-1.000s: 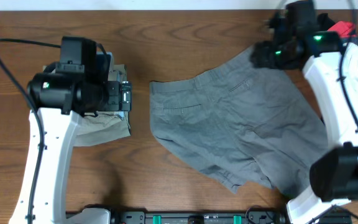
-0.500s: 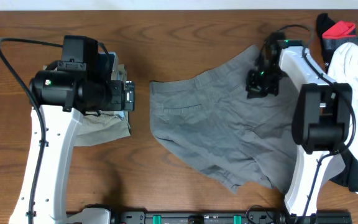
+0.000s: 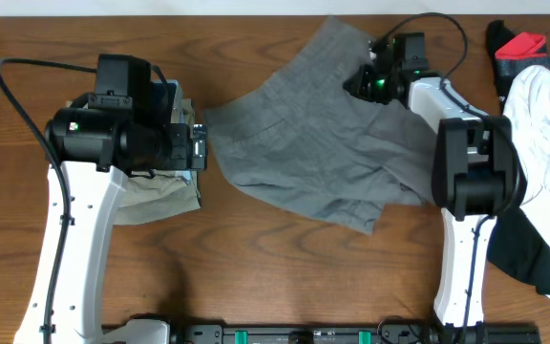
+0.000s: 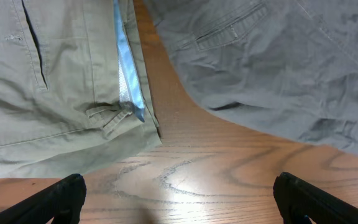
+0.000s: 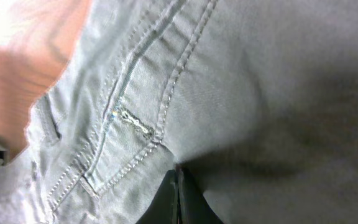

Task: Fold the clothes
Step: 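Drag the grey shorts leftward onto the table center with the right gripper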

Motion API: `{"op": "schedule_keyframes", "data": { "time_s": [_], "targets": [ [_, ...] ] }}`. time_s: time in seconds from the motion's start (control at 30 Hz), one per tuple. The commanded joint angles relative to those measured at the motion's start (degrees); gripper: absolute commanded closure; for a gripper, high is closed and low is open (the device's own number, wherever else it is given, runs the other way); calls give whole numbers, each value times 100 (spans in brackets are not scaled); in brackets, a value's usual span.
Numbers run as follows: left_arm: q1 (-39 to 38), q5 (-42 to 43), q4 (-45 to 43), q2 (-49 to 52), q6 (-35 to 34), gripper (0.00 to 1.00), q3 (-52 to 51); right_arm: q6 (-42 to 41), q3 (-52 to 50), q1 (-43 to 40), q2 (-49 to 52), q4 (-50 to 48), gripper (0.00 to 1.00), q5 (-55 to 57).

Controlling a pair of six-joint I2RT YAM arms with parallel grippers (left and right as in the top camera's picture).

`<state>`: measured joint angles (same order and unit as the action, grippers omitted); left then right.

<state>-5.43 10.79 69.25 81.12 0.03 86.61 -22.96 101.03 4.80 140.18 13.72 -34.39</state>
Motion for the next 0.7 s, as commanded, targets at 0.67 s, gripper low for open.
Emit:
{"op": "schedule_keyframes", "data": {
  "time_s": [0.67],
  "targets": [
    [-17, 50, 59, -433, 39, 2, 339, 2898, 2393, -52, -2903, 6129, 65, 1482]
  ]
}}
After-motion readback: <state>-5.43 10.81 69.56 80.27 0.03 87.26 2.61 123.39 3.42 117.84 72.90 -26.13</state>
